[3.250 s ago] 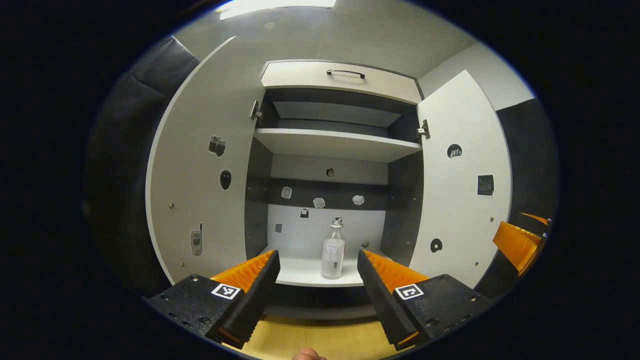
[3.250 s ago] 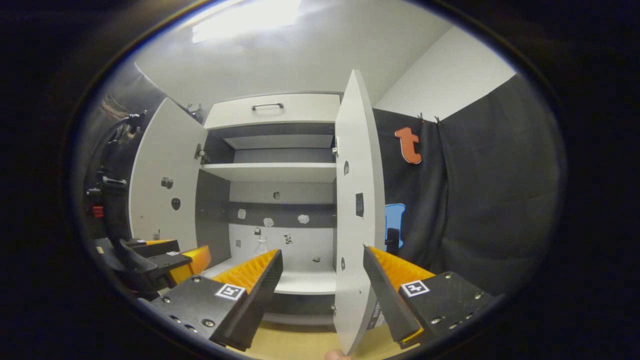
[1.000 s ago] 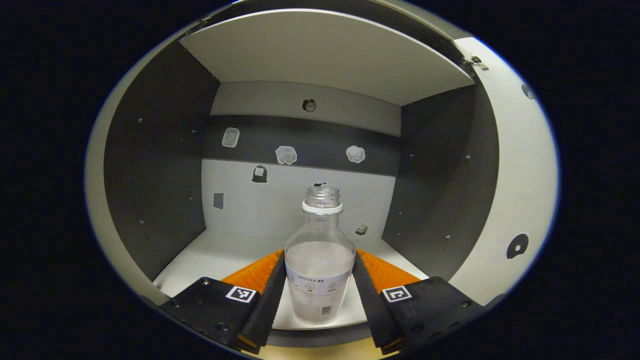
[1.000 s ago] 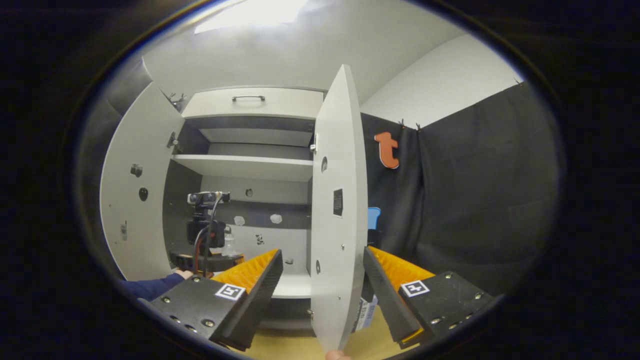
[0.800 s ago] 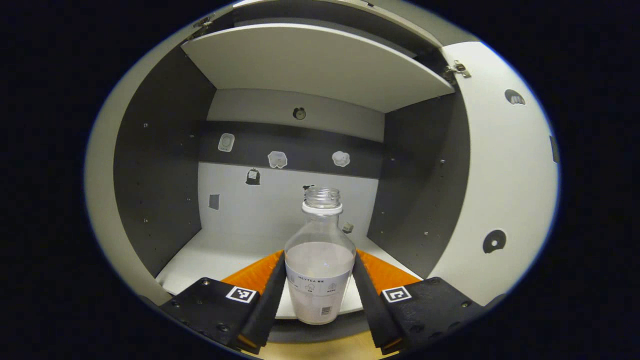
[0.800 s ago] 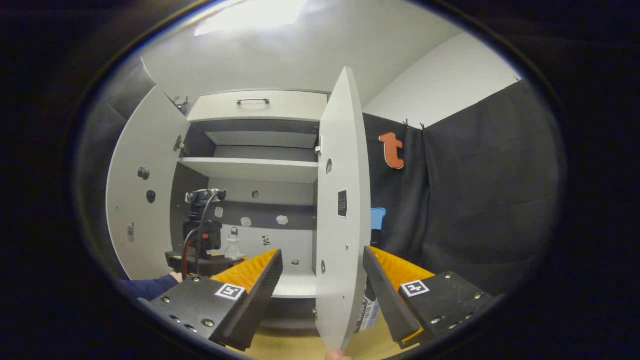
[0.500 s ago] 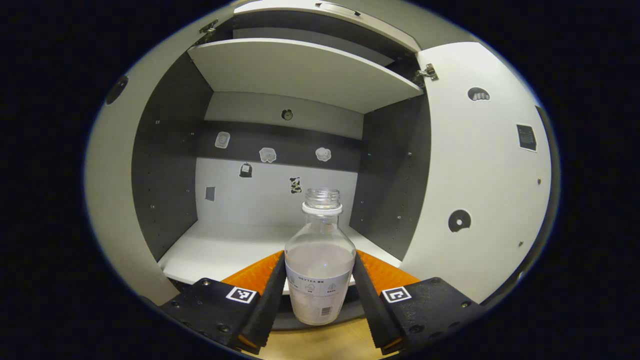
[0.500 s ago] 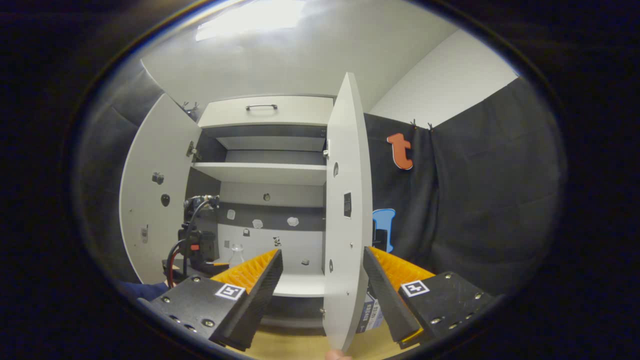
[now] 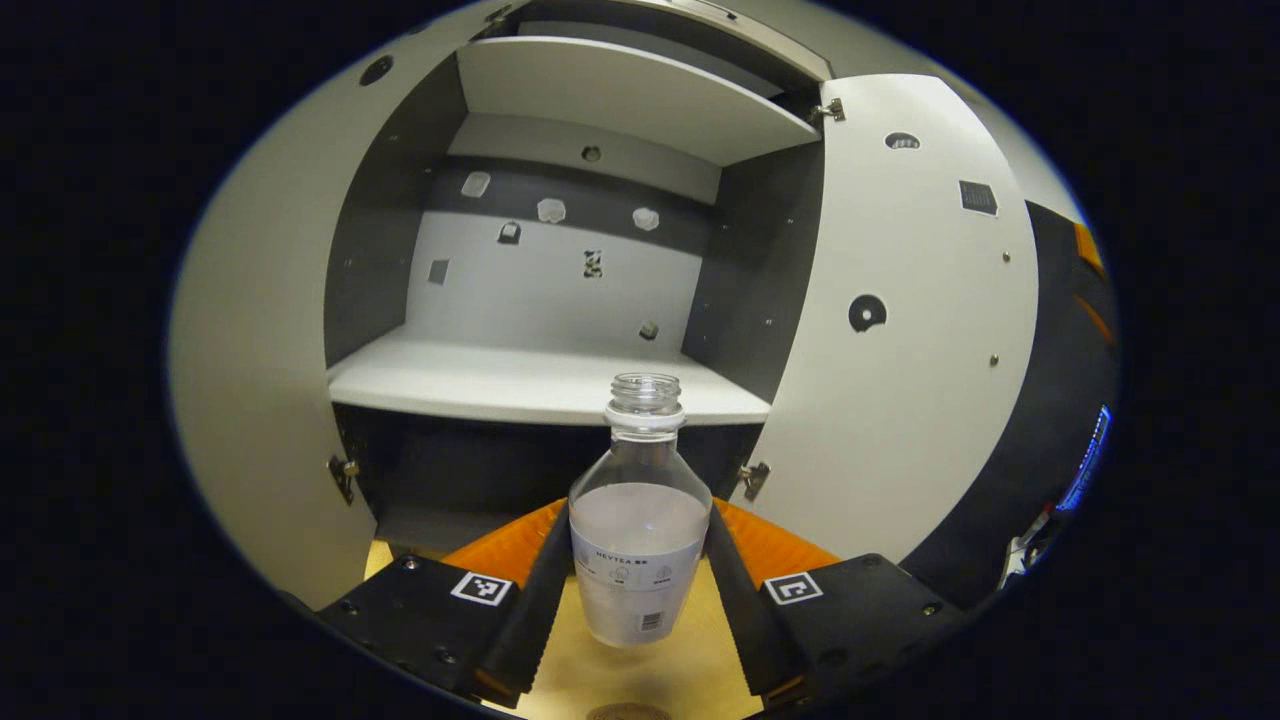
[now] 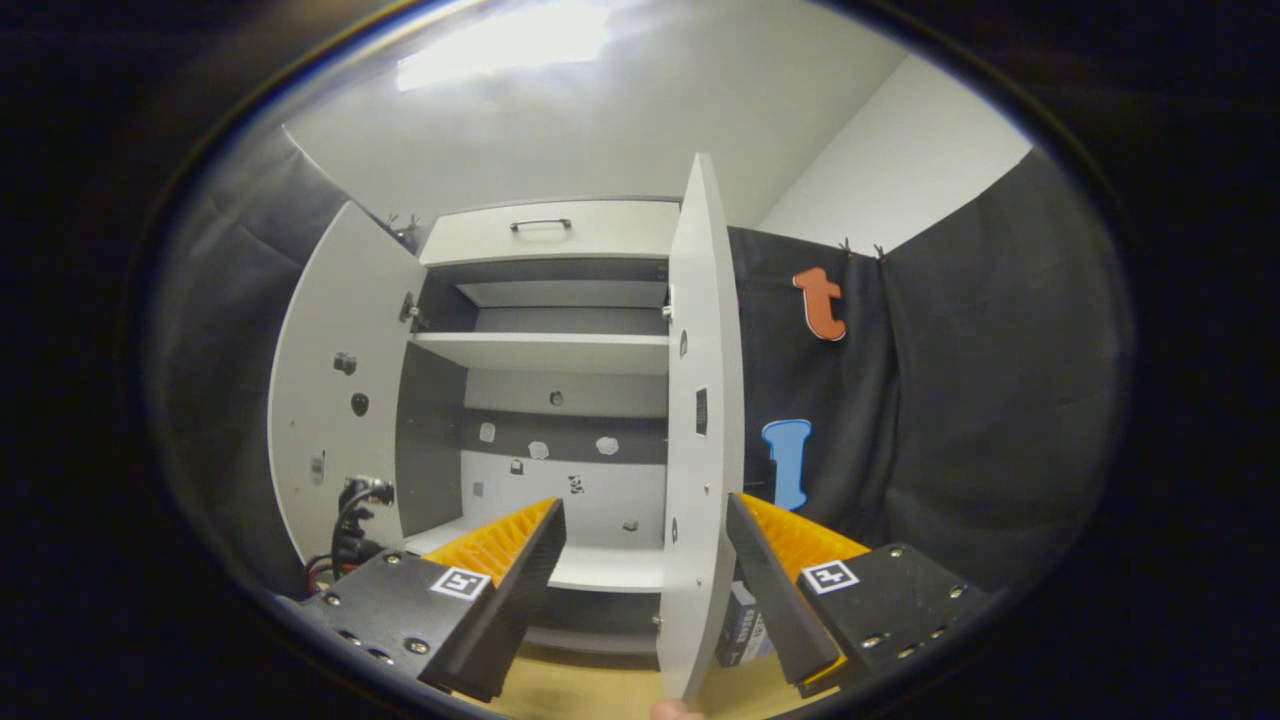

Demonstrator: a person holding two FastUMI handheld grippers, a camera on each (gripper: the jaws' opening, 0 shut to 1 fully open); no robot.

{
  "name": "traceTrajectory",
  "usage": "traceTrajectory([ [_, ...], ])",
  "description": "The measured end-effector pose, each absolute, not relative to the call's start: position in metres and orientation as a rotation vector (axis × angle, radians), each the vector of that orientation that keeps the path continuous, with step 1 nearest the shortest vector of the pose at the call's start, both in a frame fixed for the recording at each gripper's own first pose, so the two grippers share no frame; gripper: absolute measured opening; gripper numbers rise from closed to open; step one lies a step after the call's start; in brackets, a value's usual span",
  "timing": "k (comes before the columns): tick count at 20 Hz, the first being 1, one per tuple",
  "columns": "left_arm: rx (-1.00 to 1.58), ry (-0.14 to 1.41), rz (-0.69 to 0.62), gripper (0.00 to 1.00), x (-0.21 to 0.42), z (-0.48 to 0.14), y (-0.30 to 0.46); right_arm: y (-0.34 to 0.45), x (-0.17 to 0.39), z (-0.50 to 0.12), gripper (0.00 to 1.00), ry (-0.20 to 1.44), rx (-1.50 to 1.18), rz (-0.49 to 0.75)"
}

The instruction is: Grasp the bottle in the cabinet with the left hand and place it on the coaster, then close the right door with the right hand and the left door with the left hand.

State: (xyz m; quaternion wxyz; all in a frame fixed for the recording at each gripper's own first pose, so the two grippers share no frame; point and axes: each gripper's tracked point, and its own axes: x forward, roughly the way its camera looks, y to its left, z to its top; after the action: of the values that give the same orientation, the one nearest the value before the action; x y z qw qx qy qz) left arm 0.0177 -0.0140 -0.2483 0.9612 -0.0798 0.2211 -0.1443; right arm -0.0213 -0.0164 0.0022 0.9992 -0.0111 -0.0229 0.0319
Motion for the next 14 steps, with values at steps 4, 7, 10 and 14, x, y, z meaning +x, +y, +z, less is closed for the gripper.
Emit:
traceTrajectory([
  [4,-0.187,0.550,-0.252,0.77,-0.021,-0.302,-0.003,-0.015,-0.023,0.001,0.94,-0.044,-0.024,0.082],
  [7,-0.215,0.636,-0.220,0.77,-0.049,-0.340,0.004,-0.008,-0.024,0.000,0.97,-0.036,-0.021,0.105],
  [10,-0.224,0.689,-0.207,0.77,-0.072,-0.364,0.005,-0.004,-0.026,0.001,0.97,-0.038,-0.016,0.123],
  [14,-0.217,0.752,-0.183,0.78,-0.096,-0.396,0.005,-0.004,-0.024,-0.002,0.97,-0.029,-0.014,0.129],
])
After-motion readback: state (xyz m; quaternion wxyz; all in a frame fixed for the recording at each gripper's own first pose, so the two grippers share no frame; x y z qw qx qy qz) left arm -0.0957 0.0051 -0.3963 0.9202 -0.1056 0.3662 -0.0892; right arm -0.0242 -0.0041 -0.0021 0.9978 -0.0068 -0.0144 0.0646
